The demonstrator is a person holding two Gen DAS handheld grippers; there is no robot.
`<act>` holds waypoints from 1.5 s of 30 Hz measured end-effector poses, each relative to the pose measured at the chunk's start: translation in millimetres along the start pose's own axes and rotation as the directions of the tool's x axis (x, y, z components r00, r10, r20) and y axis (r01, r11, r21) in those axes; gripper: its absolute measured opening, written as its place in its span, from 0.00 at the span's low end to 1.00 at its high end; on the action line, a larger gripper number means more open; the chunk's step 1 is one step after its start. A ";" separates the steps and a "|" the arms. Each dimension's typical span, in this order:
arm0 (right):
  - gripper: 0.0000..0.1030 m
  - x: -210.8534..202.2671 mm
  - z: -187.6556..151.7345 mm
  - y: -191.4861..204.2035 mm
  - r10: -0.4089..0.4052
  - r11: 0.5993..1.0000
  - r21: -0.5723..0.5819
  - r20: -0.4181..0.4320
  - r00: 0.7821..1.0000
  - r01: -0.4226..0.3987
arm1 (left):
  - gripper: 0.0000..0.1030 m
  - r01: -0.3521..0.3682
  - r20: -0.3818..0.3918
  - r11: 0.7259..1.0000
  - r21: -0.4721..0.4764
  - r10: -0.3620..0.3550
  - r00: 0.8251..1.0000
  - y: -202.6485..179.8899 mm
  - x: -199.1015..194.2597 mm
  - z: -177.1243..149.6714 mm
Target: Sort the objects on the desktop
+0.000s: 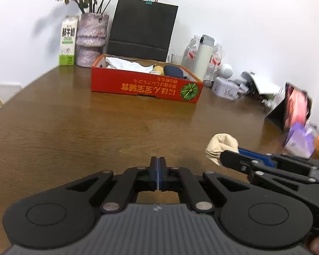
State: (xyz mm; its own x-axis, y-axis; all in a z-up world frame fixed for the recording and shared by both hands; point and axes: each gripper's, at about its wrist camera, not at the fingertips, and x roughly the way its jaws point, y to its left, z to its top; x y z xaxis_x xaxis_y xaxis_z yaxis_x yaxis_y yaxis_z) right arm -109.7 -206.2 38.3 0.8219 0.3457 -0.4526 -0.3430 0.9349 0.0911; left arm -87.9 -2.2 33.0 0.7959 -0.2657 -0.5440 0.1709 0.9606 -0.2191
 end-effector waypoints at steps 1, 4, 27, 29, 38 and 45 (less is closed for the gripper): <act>0.15 4.1 4.7 -2.5 0.001 1.000 0.005 0.002 1.000 -0.001 | 0.01 0.018 0.006 1.000 -0.009 -0.018 1.000 3.4 3.7 9.5; 0.15 21.3 36.1 -11.2 0.004 1.000 0.001 0.031 1.000 -0.004 | 0.01 0.024 0.050 1.000 0.020 -0.025 0.998 10.6 19.2 56.2; 0.77 350.7 259.3 -97.5 -0.073 0.988 0.083 -0.499 0.863 0.132 | 0.99 -0.098 -0.478 0.987 0.129 0.149 0.865 46.9 293.1 266.5; 0.78 341.6 263.9 -93.7 -0.104 0.988 0.050 -0.484 0.869 0.146 | 1.00 -0.125 -0.446 0.984 0.124 0.168 0.879 43.9 282.2 271.9; 0.78 282.7 276.0 -96.7 -0.108 0.986 0.080 -0.371 0.922 0.148 | 1.00 -0.174 -0.327 0.979 0.110 0.201 0.923 37.8 218.2 275.6; 0.80 223.8 242.5 -79.4 -0.125 0.987 0.067 -0.240 0.963 0.145 | 1.00 -0.208 -0.166 0.975 0.082 0.220 0.961 40.5 149.3 227.8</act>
State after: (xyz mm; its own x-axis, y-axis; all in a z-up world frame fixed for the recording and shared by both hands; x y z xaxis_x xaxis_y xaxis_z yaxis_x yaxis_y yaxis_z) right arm 211.7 -183.6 144.9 0.7253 0.1963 -0.6598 -0.1888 0.9785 0.0836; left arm 170.2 15.6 127.4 0.7063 -0.0581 -0.7056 0.0486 0.9983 -0.0335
